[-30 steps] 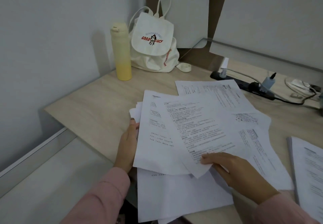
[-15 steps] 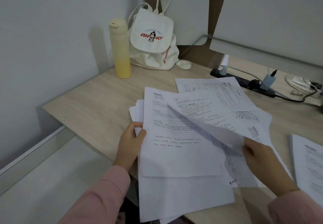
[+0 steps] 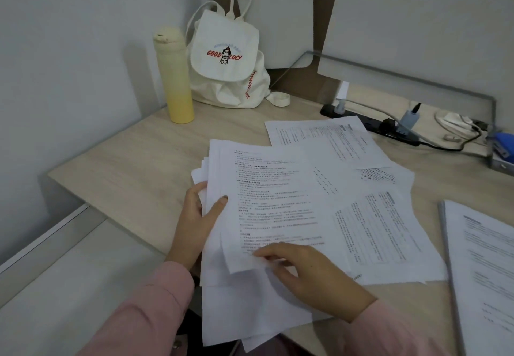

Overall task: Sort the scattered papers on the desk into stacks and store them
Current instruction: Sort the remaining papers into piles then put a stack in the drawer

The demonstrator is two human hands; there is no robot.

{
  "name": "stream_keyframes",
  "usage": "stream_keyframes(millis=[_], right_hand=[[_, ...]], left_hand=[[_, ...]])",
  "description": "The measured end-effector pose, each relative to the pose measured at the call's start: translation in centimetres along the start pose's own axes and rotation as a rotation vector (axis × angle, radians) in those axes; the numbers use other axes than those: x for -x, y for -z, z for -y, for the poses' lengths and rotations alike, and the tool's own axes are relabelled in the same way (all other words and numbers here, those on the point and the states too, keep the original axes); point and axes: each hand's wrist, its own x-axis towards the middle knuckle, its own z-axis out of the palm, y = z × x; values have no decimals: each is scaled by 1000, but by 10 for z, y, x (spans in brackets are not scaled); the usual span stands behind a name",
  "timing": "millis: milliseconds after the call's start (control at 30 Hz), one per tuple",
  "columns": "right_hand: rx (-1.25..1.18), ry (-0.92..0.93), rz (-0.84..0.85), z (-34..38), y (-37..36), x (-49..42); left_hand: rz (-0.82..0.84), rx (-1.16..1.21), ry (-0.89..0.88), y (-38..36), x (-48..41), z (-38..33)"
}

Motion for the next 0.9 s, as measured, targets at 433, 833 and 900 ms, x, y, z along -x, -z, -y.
stream_keyframes(millis=[433,833,900], right_hand=[[-731,-525,-423,-48,71,-1],[-814,42,-719,12,152,19],[-792,46,-737,14,155,20]], left_hand=[[68,207,-57,-6,19,-30],[145,166,-444,-39,14,-169],[168,173,-461,-48,16,-174]])
